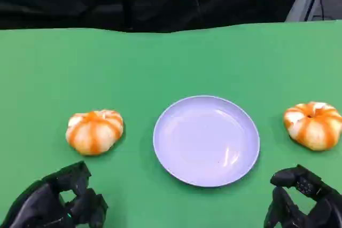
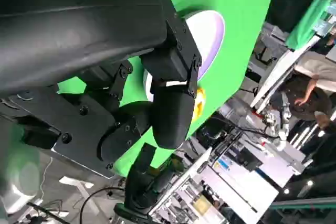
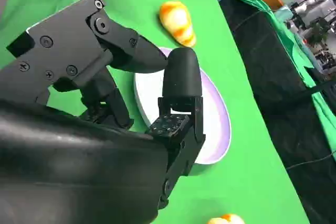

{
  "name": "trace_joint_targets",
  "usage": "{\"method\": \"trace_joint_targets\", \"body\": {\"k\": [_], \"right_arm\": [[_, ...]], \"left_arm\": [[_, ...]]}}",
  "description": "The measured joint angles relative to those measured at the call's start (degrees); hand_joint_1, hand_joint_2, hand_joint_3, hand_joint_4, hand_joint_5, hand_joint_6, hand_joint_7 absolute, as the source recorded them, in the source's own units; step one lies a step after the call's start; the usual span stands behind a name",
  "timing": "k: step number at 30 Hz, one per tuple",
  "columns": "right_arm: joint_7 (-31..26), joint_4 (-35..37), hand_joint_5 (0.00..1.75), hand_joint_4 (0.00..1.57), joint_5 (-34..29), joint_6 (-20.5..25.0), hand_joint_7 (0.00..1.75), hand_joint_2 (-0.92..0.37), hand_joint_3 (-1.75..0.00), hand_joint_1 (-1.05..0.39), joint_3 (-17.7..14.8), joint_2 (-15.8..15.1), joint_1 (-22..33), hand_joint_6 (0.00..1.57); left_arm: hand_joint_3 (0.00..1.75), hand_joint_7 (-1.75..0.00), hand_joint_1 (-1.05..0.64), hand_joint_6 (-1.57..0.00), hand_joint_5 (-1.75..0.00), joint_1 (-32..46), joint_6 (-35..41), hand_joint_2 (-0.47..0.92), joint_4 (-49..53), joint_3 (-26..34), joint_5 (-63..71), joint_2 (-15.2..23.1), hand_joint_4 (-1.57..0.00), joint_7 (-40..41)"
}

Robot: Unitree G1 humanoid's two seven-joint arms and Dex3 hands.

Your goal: Grasp the bread from the table and place it into the plate.

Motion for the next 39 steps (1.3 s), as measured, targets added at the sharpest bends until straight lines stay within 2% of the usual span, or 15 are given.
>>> {"method": "trace_joint_targets", "body": {"k": [22,23,24,25,26,29,33,36,39], "right_arm": [[0.1,-0.1,1.74,0.85,0.0,0.0,1.38,-0.56,-1.01,-0.17,0.0,0.0,0.0,0.85],[0.1,-0.1,1.74,0.85,0.0,0.0,1.38,-0.55,-1.02,-0.17,0.0,0.0,0.0,0.85],[0.1,-0.1,1.74,0.85,0.0,0.0,1.38,-0.53,-1.04,-0.17,0.0,0.0,0.0,0.85],[0.0,-0.1,1.74,0.85,-0.1,0.0,1.38,-0.53,-1.05,-0.17,0.0,0.0,0.0,0.85],[0.0,0.0,1.74,0.84,-0.2,0.0,1.38,-0.53,-1.06,-0.18,0.1,0.1,0.0,0.84],[-0.1,0.0,1.75,0.84,-0.8,0.0,1.39,-0.53,-1.06,-0.18,0.3,0.2,-0.2,0.83],[-0.4,0.0,1.75,0.84,-1.1,0.0,1.40,-0.53,-1.07,-0.18,0.7,0.3,-0.3,0.83],[-0.5,0.1,1.75,0.84,-1.1,0.0,1.40,-0.53,-1.07,-0.18,0.8,0.3,-0.6,0.83],[-0.6,0.2,1.75,0.84,-1.1,0.0,1.41,-0.53,-1.07,-0.18,0.9,0.3,-1.0,0.83]], "left_arm": [[1.19,-1.51,-0.11,-0.84,-1.75,0.1,-1.4,0.52,-0.4,-0.1,1.3,-0.1,-0.86,0.2],[0.84,-1.06,-0.25,-0.71,-1.35,0.1,-1.8,0.66,-0.5,-0.1,1.6,-0.1,-0.67,0.5],[0.49,-0.63,-0.34,-0.71,-1.00,0.4,-4.3,0.82,-1.0,-0.4,4.0,-0.2,-0.59,1.2],[0.38,-0.48,-0.37,-0.72,-0.88,0.9,-8.1,0.87,-1.8,-0.9,7.4,-0.5,-0.57,2.6],[0.30,-0.25,-0.45,-0.66,-0.60,1.4,-12.5,0.90,-2.7,-1.3,10.9,-0.6,-0.50,4.1],[0.28,-0.06,-0.55,-0.60,-0.31,2.0,-26.6,0.92,-3.3,-2.7,22.5,-0.7,-0.43,8.6],[0.26,-0.01,-0.67,-0.54,-0.17,2.0,-44.7,0.92,-2.7,-3.3,39.0,1.1,-0.36,16.7],[0.25,0.00,-0.71,-0.51,-0.13,0.8,-53.4,0.92,-1.6,-3.5,53.6,4.1,-0.33,25.8],[0.24,0.00,-0.74,-0.51,-0.12,-0.9,-56.5,0.92,-0.4,-3.9,59.3,6.0,-0.32,31.1]]}}
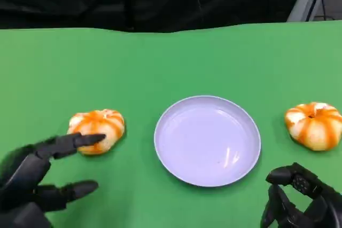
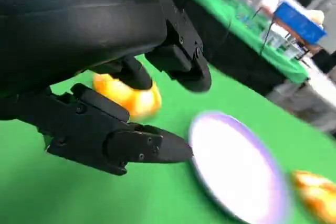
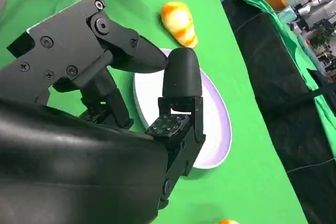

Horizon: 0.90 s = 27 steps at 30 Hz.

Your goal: Grasp the bread from the table and place it into the plate.

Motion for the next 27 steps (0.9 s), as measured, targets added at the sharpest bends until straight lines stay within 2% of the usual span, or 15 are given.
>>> {"method": "trace_joint_targets", "body": {"k": [2,6,10,16,27], "right_arm": [[-0.1,0.0,1.75,0.84,0.0,0.0,1.41,-0.52,-1.07,-0.18,0.0,0.1,0.0,0.83],[-0.9,0.2,1.75,0.85,-0.3,0.1,1.41,-0.52,-1.07,-0.18,0.4,0.2,-0.3,0.82],[-1.2,0.1,1.75,0.85,-0.6,0.3,1.42,-0.53,-1.08,-0.17,0.6,0.2,-0.5,0.81],[-1.5,0.1,1.75,0.85,-0.8,0.3,1.42,-0.52,-1.08,-0.18,0.9,0.4,-0.6,0.82],[-2.2,-0.1,1.75,0.85,-0.9,0.3,1.40,-0.50,-1.12,-0.18,1.1,0.8,-0.3,0.82]], "left_arm": [[0.22,0.00,-0.83,-0.49,-0.10,-0.7,-0.7,0.92,1.0,-1.0,2.9,0.6,-0.30,2.2],[0.17,0.00,-0.88,-0.47,-0.07,-6.6,-0.2,0.92,4.6,-3.0,13.9,4.7,-0.28,8.2],[0.11,0.00,-0.89,-0.45,-0.06,-13.0,4.0,0.92,8.3,-7.0,20.9,7.2,-0.29,10.4],[0.09,0.00,-0.89,-0.44,-0.07,-18.4,8.0,0.92,14.5,-12.5,23.1,7.8,-0.33,10.6],[0.09,0.00,-0.89,-0.43,-0.02,-28.0,12.5,0.92,30.0,-21.8,26.1,7.6,-0.30,13.4]]}}
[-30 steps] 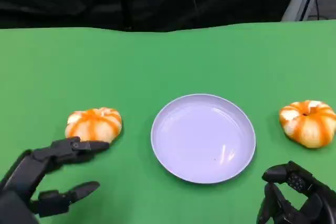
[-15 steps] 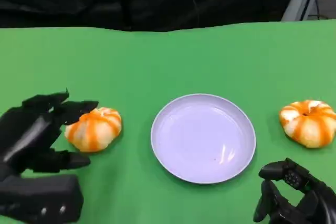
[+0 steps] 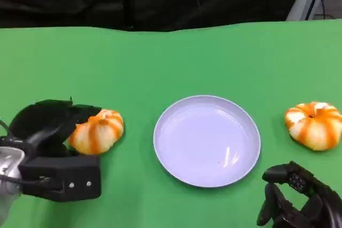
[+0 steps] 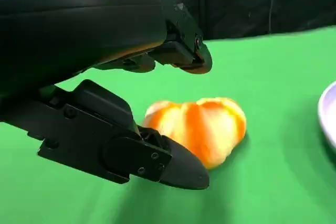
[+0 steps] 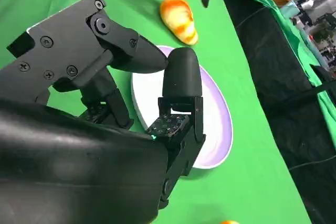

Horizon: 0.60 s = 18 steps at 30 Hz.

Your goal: Grasp the bread from the table and place it into the plate.

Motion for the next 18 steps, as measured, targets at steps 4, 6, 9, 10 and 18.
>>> {"method": "trace_joint_targets", "body": {"k": [4,6,9,10,18], "right_arm": [[0.2,0.0,1.75,0.83,0.0,-0.2,1.41,-0.50,-1.12,-0.19,0.1,0.0,0.3,0.81],[0.3,0.0,1.75,0.84,0.0,-0.3,1.41,-0.50,-1.11,-0.19,0.1,0.0,0.4,0.81],[0.3,0.0,1.75,0.84,0.0,-0.3,1.41,-0.51,-1.10,-0.18,0.1,0.0,0.5,0.81],[0.3,-0.1,1.75,0.84,0.0,-0.3,1.41,-0.51,-1.10,-0.18,0.1,0.0,0.5,0.82],[0.3,-0.2,1.75,0.84,0.2,-0.3,1.40,-0.51,-1.10,-0.18,0.0,0.0,0.6,0.82]], "left_arm": [[0.10,0.00,-0.89,-0.43,-0.01,-2.2,0.0,0.92,6.5,-2.4,-0.2,-1.3,-0.28,2.5],[0.12,0.00,-0.91,-0.43,-0.01,-2.9,-0.2,0.92,9.1,-3.4,-0.2,-1.8,-0.28,3.7],[0.13,0.00,-0.91,-0.43,-0.01,-4.8,-0.5,0.92,12.5,-4.6,-0.3,-2.5,-0.28,5.6],[0.14,0.00,-0.91,-0.43,-0.01,-5.3,-0.5,0.92,13.3,-5.0,-0.3,-2.6,-0.28,5.9],[0.17,0.00,-0.91,-0.42,-0.01,-7.4,0.5,0.92,15.7,-7.2,-1.6,-3.6,-0.30,6.2]]}}
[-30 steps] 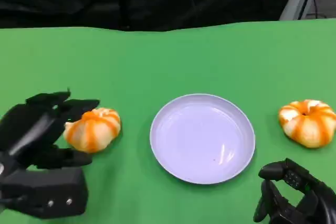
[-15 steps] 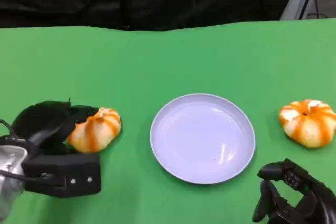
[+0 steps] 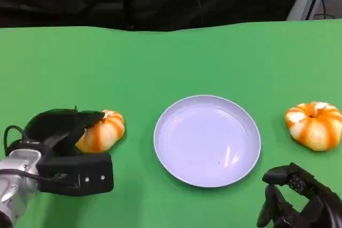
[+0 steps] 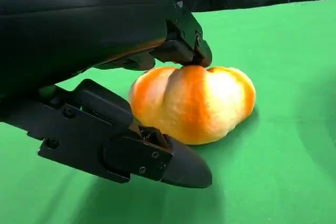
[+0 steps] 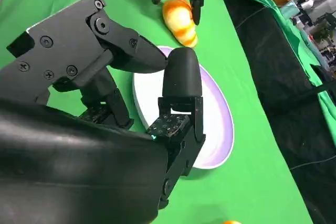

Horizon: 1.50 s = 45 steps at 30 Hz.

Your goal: Grasp the bread from the table and place it into the plate.

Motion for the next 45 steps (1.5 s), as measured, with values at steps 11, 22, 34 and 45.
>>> {"method": "trace_joint_targets", "body": {"k": [11,22,34,45], "right_arm": [[-0.1,-0.5,1.75,0.83,0.0,0.0,1.39,-0.51,-1.10,-0.17,0.0,0.0,0.0,0.82],[-0.2,-0.7,1.75,0.83,0.0,0.4,1.39,-0.52,-1.10,-0.17,0.0,0.0,0.0,0.82],[-0.2,-0.7,1.75,0.84,0.0,0.4,1.40,-0.51,-1.11,-0.18,0.0,0.0,0.1,0.83],[-0.2,-0.8,1.75,0.84,-0.1,0.4,1.40,-0.51,-1.12,-0.18,0.1,0.2,0.4,0.82]], "left_arm": [[0.19,0.00,-0.89,-0.41,-0.02,-0.9,0.2,0.92,2.0,-1.4,-1.2,-0.3,-0.33,0.5],[0.17,-0.01,-0.73,-0.44,-0.04,-1.5,-0.4,0.92,3.3,-2.8,-2.9,-0.4,-0.39,1.2],[0.14,-0.01,-0.63,-0.47,-0.04,-2.1,-0.6,0.92,6.2,-3.6,-4.1,-1.7,-0.44,3.8],[0.22,-0.08,-0.20,-0.78,-0.10,-4.1,-0.7,0.92,13.5,-4.2,-5.4,-5.4,-0.78,12.0]]}}
